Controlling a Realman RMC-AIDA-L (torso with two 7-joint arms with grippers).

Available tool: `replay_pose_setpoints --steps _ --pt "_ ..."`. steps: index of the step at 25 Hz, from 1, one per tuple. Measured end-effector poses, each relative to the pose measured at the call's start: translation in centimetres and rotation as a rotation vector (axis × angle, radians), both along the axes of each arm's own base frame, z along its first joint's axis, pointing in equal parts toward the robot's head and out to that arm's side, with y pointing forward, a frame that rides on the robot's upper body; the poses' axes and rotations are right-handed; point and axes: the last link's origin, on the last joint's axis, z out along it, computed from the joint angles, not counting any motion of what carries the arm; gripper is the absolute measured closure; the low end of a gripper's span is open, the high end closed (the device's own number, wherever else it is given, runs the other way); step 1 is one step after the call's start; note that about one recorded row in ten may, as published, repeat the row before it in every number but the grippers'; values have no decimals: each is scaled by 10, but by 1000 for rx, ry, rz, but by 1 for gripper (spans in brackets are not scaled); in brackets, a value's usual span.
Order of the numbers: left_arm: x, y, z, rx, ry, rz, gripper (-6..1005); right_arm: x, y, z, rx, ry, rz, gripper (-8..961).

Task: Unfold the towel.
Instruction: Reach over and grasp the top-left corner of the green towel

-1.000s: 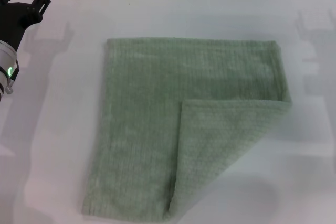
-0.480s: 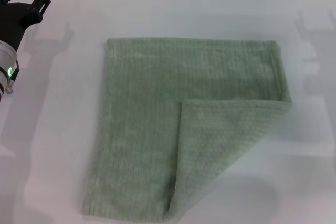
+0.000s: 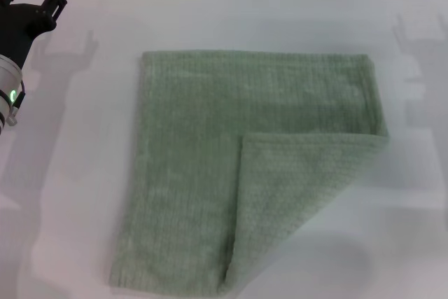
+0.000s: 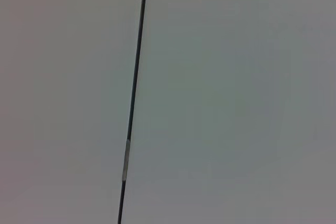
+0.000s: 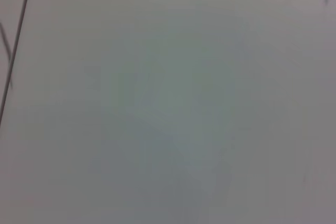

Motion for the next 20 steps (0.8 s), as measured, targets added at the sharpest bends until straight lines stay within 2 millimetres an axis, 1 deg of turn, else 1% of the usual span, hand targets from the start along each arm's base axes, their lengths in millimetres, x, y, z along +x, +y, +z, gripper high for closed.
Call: replay_pose_setpoints --steps 7,12,16,18,20 --pt "0 -3 -3 -12 10 -12 291 0 0 0 0 0 0 158" --pt "5 -7 -10 -54 40 -53 305 0 0 0 0 1 1 158" --pt "6 -7 -14 -70 35 -56 510 -1 0 0 0 1 2 158" --pt "9 -9 -24 -130 -9 -68 609 -1 0 0 0 1 2 158" --pt "10 -10 -30 -171 -34 -74 706 0 0 0 0 0 1 158"
